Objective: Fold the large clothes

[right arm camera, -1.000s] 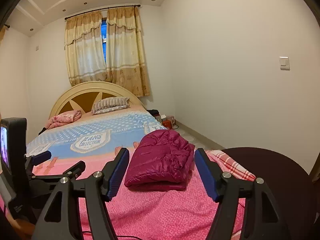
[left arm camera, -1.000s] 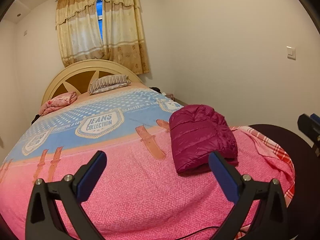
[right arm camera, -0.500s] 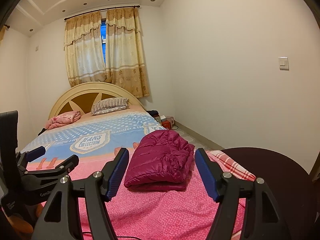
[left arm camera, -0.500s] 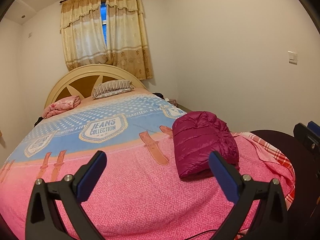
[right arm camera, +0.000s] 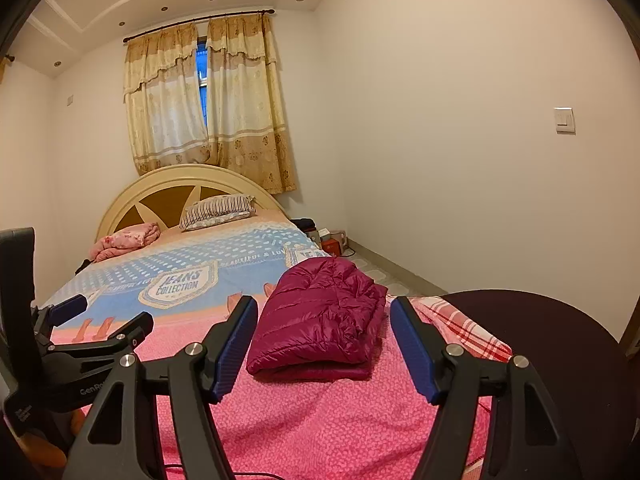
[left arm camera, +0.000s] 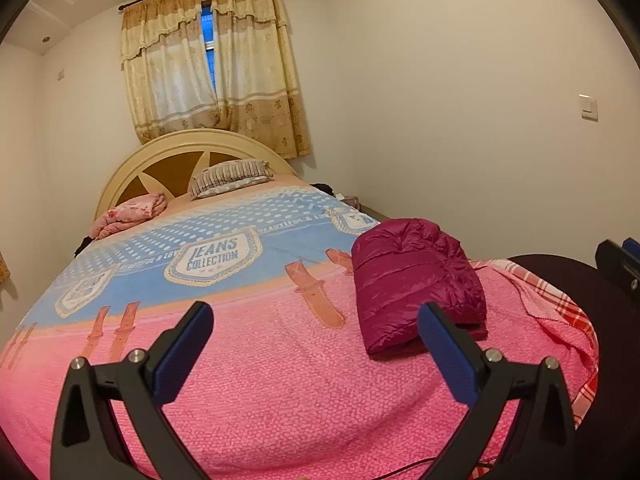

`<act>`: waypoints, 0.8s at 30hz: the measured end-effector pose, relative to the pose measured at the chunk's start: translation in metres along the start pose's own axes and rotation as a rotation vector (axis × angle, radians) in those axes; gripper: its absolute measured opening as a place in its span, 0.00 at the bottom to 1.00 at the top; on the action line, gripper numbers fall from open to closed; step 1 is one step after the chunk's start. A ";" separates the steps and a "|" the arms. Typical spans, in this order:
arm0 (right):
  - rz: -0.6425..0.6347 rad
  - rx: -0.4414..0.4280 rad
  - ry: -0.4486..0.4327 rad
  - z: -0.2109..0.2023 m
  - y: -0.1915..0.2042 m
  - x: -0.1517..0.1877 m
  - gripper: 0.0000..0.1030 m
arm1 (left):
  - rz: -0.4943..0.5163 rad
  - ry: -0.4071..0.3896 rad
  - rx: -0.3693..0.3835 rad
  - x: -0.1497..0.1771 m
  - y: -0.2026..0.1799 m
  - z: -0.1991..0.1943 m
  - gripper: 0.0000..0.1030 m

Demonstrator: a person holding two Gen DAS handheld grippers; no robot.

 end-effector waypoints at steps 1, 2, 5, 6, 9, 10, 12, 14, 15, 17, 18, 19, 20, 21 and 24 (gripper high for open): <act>-0.002 0.000 0.000 0.001 0.000 0.000 0.67 | 0.000 0.001 0.000 0.000 0.000 0.000 1.00; -0.002 0.001 0.000 0.000 0.000 0.000 0.67 | 0.000 0.002 -0.001 0.000 0.000 0.000 1.00; -0.002 -0.001 0.001 0.000 0.000 0.000 0.67 | 0.001 0.000 -0.001 0.000 -0.001 0.000 1.00; -0.002 -0.001 0.002 0.001 -0.001 0.001 0.67 | 0.002 -0.001 -0.002 0.000 0.000 0.000 1.00; -0.002 -0.003 0.004 0.002 -0.002 0.000 0.67 | 0.001 -0.003 -0.003 0.002 0.001 0.000 1.00; -0.002 -0.003 0.003 0.001 -0.002 0.000 0.67 | -0.001 -0.004 -0.002 0.002 0.001 0.001 1.00; -0.002 -0.001 0.002 0.002 -0.002 0.000 0.67 | -0.001 -0.001 -0.001 0.002 0.002 0.001 1.00; -0.002 -0.002 0.002 0.003 -0.002 -0.001 0.67 | -0.003 0.001 0.000 0.003 0.002 0.001 1.00; -0.002 -0.002 0.001 0.003 -0.002 -0.001 0.67 | -0.003 0.001 -0.002 0.003 0.003 0.001 1.00; 0.000 -0.001 -0.005 0.002 -0.003 -0.001 0.67 | 0.000 0.000 -0.008 0.003 0.002 0.001 1.00; 0.000 0.000 -0.008 0.002 -0.004 -0.001 0.67 | 0.001 -0.002 -0.010 0.003 0.002 0.001 1.00; -0.001 0.002 -0.009 0.001 -0.004 -0.001 0.67 | 0.002 -0.004 -0.011 0.003 0.002 0.000 1.00; -0.001 0.002 -0.010 0.001 -0.004 -0.001 0.67 | 0.003 -0.004 -0.012 0.002 0.002 0.001 1.00; 0.000 0.003 -0.010 0.001 -0.004 -0.001 0.67 | 0.003 -0.003 -0.013 0.002 0.002 0.000 1.00; 0.001 0.002 -0.007 0.002 -0.004 0.000 0.67 | 0.004 -0.002 -0.010 0.003 0.002 0.000 1.00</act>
Point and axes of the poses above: each gripper's, at about its wrist camera, not at the fingertips, and z roughly the way its jaws point, y to its left, x to its underside, the point moved 4 cm from there along z, roughly the way its jaws point, and after that the axes turned 2 degrees about y, right-handed, at the moved point
